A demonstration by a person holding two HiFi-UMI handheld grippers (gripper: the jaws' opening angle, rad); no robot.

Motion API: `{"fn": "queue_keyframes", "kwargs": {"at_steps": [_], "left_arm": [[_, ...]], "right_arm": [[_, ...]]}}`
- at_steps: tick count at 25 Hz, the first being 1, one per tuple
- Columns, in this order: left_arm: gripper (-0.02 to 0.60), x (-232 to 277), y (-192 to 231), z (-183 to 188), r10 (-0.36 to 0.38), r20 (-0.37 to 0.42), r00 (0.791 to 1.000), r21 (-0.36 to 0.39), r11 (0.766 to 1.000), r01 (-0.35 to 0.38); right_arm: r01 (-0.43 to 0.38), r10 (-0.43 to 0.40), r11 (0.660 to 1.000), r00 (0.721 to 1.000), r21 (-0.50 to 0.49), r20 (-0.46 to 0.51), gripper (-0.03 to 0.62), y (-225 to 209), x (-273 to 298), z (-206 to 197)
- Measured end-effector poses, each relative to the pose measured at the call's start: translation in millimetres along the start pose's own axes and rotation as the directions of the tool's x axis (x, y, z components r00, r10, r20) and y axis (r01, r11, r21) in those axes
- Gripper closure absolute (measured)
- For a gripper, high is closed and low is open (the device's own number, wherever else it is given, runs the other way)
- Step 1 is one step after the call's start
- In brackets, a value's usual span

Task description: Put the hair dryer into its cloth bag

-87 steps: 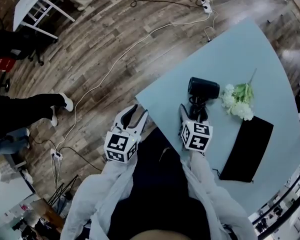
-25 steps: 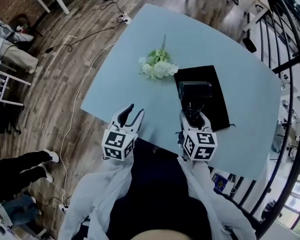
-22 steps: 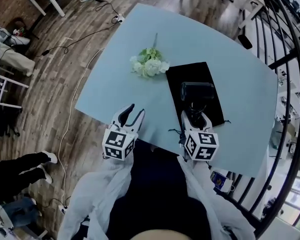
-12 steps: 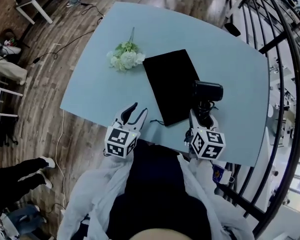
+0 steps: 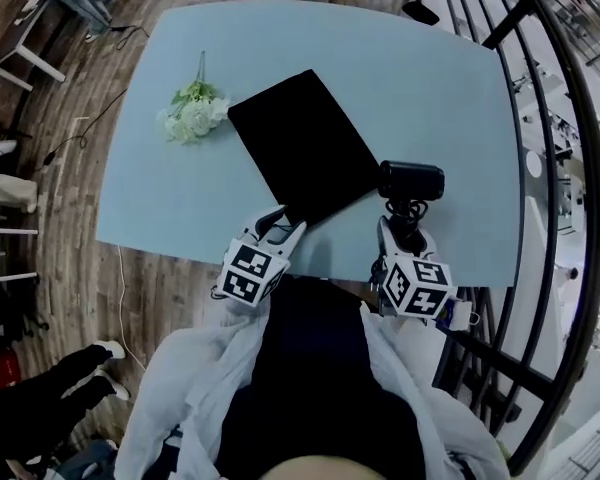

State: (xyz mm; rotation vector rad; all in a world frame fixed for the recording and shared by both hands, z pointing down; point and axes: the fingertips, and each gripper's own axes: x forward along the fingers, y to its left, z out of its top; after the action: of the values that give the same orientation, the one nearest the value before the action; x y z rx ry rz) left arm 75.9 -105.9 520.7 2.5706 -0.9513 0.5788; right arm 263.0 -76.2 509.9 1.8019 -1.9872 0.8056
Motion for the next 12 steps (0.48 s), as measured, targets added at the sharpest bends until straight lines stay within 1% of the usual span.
{"fn": "queue_keyframes", "kwargs": {"at_steps": [3,5,8,12], "left_arm": [[0.407,13,-13,-9,-0.060,-0.081,0.995,0.040,0.997,0.063],[0.407,21,-19,-17,-0.081,-0.133,0.988,0.079,0.993,0.092],[0.407,29,-24,-25,-0.095,-0.212,0.973,0.137,0.983,0.125],[0.407,36,-25,-36,-0.100,-0.308,0.946,0.152,0.977,0.152]], "right_arm": [[0.020,-0.019,0.999,1.000,0.033,-0.012,0.385,-14,-8,-17],[0.036,-0.035,0.998,0.999,0.058,-0.017,0.385,-22,-15,-26],[0.061,-0.059,0.993,0.998,0.098,-0.023,0.385,-30,-24,-40],[0.086,-0.083,0.986,0.996,0.143,-0.028,0.385,-38,-33,-54]]}}
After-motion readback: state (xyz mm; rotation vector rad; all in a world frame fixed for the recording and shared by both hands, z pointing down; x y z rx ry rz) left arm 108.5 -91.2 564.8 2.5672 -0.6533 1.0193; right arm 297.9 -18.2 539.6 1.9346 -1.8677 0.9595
